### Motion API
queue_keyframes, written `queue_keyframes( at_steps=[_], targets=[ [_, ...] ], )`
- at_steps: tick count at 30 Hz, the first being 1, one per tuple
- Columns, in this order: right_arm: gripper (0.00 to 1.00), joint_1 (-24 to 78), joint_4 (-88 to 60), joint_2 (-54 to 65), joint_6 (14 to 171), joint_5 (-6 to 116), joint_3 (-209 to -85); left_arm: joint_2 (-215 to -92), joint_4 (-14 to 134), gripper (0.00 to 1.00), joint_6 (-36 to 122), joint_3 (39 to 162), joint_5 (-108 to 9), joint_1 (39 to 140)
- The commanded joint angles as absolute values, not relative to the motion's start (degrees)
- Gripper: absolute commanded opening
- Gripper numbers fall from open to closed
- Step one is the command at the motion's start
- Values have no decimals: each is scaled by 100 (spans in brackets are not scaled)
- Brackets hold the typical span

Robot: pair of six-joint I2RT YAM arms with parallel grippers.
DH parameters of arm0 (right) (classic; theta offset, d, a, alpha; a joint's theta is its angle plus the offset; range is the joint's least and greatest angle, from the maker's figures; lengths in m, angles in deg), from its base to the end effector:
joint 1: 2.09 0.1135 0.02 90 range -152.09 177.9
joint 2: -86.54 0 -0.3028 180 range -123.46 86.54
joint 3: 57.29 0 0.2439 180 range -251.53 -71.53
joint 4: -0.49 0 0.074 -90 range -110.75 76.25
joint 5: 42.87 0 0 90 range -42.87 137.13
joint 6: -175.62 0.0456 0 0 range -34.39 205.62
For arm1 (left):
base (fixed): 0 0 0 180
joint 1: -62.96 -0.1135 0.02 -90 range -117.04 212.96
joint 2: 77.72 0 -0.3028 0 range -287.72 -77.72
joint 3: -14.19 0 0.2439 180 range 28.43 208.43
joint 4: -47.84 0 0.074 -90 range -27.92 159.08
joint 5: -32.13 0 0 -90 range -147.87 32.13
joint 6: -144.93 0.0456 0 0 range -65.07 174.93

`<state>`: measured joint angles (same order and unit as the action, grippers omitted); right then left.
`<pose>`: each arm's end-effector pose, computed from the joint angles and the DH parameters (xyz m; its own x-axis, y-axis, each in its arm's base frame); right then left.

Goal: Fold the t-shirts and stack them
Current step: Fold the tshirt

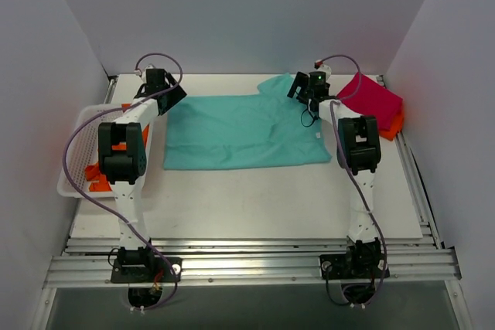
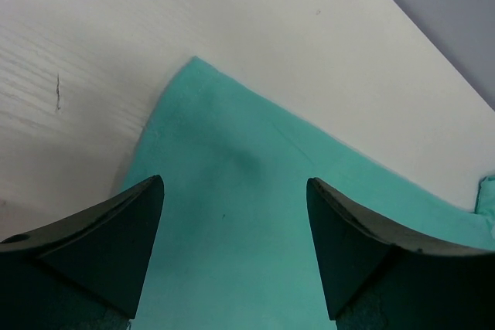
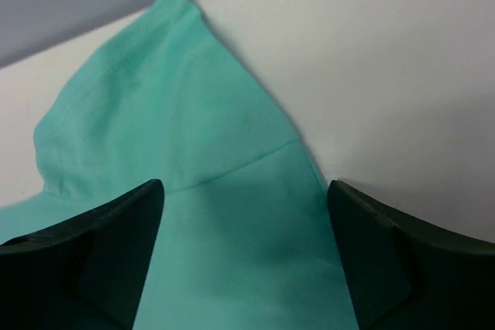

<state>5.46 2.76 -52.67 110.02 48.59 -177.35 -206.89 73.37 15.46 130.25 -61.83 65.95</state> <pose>0.5888 0.0792 0.1966 -0.3264 0.3733 -0.8684 -0.0227 0.9153 0.4020 0.5416 -0.0251 0.2183 -0.4802 -0.6099 -0.6304 -0.3978 0.7919 -0.4632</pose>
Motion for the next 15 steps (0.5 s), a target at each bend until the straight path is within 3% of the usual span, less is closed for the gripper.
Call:
queue_keyframes(
  at_steps=[1, 5, 8, 11, 15],
  targets=[
    [79, 590, 1129, -4434, 11154, 5135, -17148, -20017, 6840, 83, 1757, 12731, -6199, 6753],
    [60, 608, 1376, -4020, 11260, 5249, -16655, -19744, 6954, 81, 1687, 12512, -6182, 6867],
    [52, 608, 1428, -3853, 11321, 5355, -16365, -19506, 6902, 80, 1687, 12108, -6304, 7008],
    [47, 634, 1508, -3826, 11365, 5373, -16144, -19418, 6762, 79, 1678, 11782, -6375, 7131],
    [50, 634, 1464, -3861, 11400, 5390, -16030, -19532, 6840, 76, 1687, 11633, -6463, 7219]
  ],
)
